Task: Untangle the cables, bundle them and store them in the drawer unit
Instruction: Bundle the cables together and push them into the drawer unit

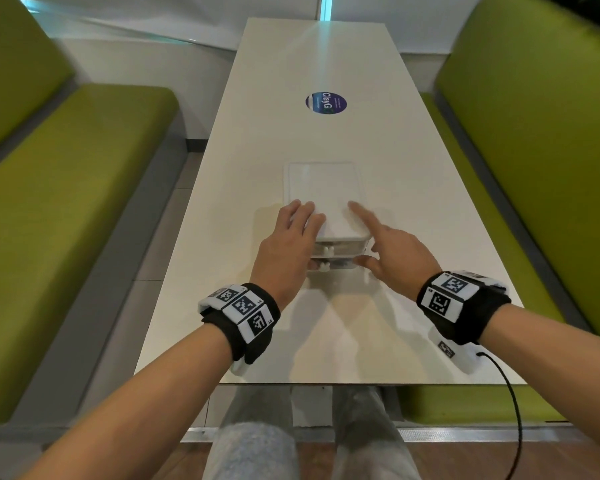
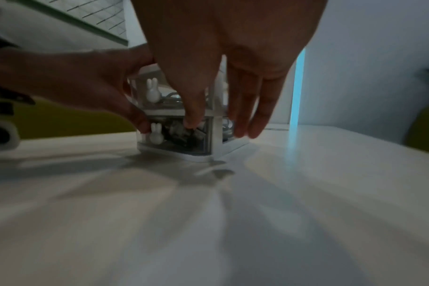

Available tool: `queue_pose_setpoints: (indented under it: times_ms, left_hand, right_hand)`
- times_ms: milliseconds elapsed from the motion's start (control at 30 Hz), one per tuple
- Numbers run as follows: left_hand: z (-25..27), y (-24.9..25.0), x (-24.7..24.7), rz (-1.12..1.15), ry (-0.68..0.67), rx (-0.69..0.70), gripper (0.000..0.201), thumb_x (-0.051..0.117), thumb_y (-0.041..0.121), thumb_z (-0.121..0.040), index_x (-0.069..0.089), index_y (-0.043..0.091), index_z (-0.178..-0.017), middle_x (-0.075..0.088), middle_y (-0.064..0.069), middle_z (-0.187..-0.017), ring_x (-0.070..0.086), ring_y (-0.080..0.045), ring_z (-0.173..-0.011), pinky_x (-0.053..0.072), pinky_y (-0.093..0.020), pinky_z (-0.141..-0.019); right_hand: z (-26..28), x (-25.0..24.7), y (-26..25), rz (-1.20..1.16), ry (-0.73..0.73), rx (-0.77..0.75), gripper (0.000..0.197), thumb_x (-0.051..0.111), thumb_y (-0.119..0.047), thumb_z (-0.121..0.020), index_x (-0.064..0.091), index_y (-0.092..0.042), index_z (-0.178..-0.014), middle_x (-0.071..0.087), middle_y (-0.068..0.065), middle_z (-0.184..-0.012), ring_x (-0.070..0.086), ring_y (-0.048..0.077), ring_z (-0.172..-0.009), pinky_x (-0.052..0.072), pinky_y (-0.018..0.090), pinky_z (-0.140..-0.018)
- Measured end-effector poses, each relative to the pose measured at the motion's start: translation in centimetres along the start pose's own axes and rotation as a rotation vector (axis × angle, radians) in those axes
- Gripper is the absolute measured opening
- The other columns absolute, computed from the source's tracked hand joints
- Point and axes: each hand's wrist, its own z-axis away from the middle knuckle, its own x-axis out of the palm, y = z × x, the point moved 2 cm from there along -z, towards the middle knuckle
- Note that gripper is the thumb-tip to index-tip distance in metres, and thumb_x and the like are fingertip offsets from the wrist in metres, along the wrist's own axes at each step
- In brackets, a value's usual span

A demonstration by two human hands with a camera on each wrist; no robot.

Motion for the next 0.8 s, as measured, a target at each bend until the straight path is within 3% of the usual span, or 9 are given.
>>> queue_pose_setpoints:
  times_ms: [67, 167, 233, 300, 333, 400, 500, 633, 800]
  left_hand:
    - [-0.1, 0.0, -0.3, 0.037, 0.000, 0.013, 0.068, 0.076, 0.002, -0.072, 0.047, 0.013, -0.133, 0.039, -0.006, -0.147, 0.031, -0.028, -0.138, 0.039, -0.024, -0.057]
    - [-0.1, -1.0, -1.0, 0.231, 0.006, -0.014, 0.075, 0.082, 0.007, -0.067, 0.043, 0.013, -0.131, 0.031, -0.008, -0.147, 0.035, -0.025, -0.133, 0.054, -0.032, -0.076]
    - [0.4, -2.6, -0.9, 0.368, -0.004, -0.168, 0.098, 0.089, 0.015, -0.061, 0.032, 0.014, -0.140, 0.019, -0.010, -0.152, 0.033, -0.028, -0.136, 0.048, -0.033, -0.096]
    - [1.2, -3.4, -0.7, 0.516, -0.164, -0.375, 0.122, 0.093, 0.025, -0.057, 0.015, 0.018, -0.150, 0.026, -0.009, -0.153, 0.039, -0.026, -0.135, 0.040, -0.036, -0.106]
    - [1.4, -3.5, -0.4, 0.560, -0.256, -0.430, 0.120, 0.093, 0.026, -0.056, 0.018, 0.021, -0.150, 0.039, -0.007, -0.147, 0.049, -0.025, -0.127, 0.043, -0.038, -0.104]
    - [1.5, -3.0, 0.1, 0.571, -0.326, -0.438, 0.086, 0.090, 0.023, -0.061, 0.043, 0.022, -0.133, 0.063, -0.001, -0.124, 0.063, -0.020, -0.105, 0.050, -0.031, -0.088]
    - [0.8, -2.8, 0.3, 0.425, -0.224, -0.434, 0.042, 0.079, 0.023, -0.076, 0.057, 0.015, -0.110, 0.071, -0.002, -0.104, 0.067, -0.024, -0.090, 0.050, -0.028, -0.074]
    - [-0.1, -3.5, 1.2, 0.387, -0.218, -0.417, 0.037, 0.078, 0.026, -0.076, 0.060, 0.011, -0.104, 0.072, -0.007, -0.097, 0.067, -0.028, -0.085, 0.054, -0.040, -0.076]
    - [-2.7, -3.6, 2.2, 0.378, -0.210, -0.397, 0.031, 0.077, 0.024, -0.077, 0.064, 0.011, -0.102, 0.072, -0.009, -0.098, 0.067, -0.030, -0.089, 0.054, -0.040, -0.079]
  right_hand:
    - [0.2, 0.1, -0.4, 0.024, -0.035, -0.049, 0.082, 0.059, -0.037, -0.091, -0.001, -0.051, -0.145, 0.063, 0.007, -0.114, 0.065, 0.029, -0.089, 0.054, 0.043, -0.075]
    - [0.9, 0.4, -0.3, -0.046, 0.007, -0.026, 0.080, 0.061, -0.039, -0.090, 0.004, -0.051, -0.145, 0.064, 0.006, -0.111, 0.065, 0.028, -0.090, 0.054, 0.041, -0.075]
    - [1.5, 0.6, -0.2, -0.171, 0.049, 0.047, 0.083, 0.066, -0.038, -0.087, 0.009, -0.046, -0.146, 0.065, 0.006, -0.114, 0.068, 0.024, -0.087, 0.055, 0.041, -0.077]
    - [1.8, 0.9, -0.2, -0.372, 0.083, 0.141, 0.093, 0.073, -0.035, -0.082, 0.008, -0.036, -0.149, 0.063, 0.004, -0.127, 0.070, 0.017, -0.081, 0.055, 0.038, -0.081]
    - [1.8, 1.0, -0.2, -0.441, 0.088, 0.181, 0.099, 0.076, -0.035, -0.080, 0.006, -0.032, -0.151, 0.061, 0.003, -0.131, 0.070, 0.015, -0.079, 0.055, 0.038, -0.082]
    - [1.4, 1.0, -0.4, -0.454, 0.079, 0.235, 0.097, 0.078, -0.038, -0.077, 0.016, -0.022, -0.150, 0.062, 0.002, -0.129, 0.070, 0.017, -0.081, 0.054, 0.037, -0.083]
    - [0.4, 1.0, -0.4, -0.301, 0.029, 0.281, 0.057, 0.076, -0.041, -0.078, 0.054, -0.013, -0.121, 0.067, 0.005, -0.115, 0.066, 0.025, -0.091, 0.053, 0.035, -0.079]
    - [0.2, 1.5, -0.2, -0.198, 0.027, 0.310, 0.040, 0.071, -0.040, -0.083, 0.057, -0.010, -0.106, 0.067, 0.009, -0.103, 0.063, 0.029, -0.092, 0.053, 0.039, -0.077]
    - [-1.4, 0.9, 0.9, -0.205, 0.049, 0.318, 0.038, 0.070, -0.038, -0.084, 0.058, -0.009, -0.105, 0.067, 0.011, -0.101, 0.064, 0.031, -0.093, 0.053, 0.041, -0.079]
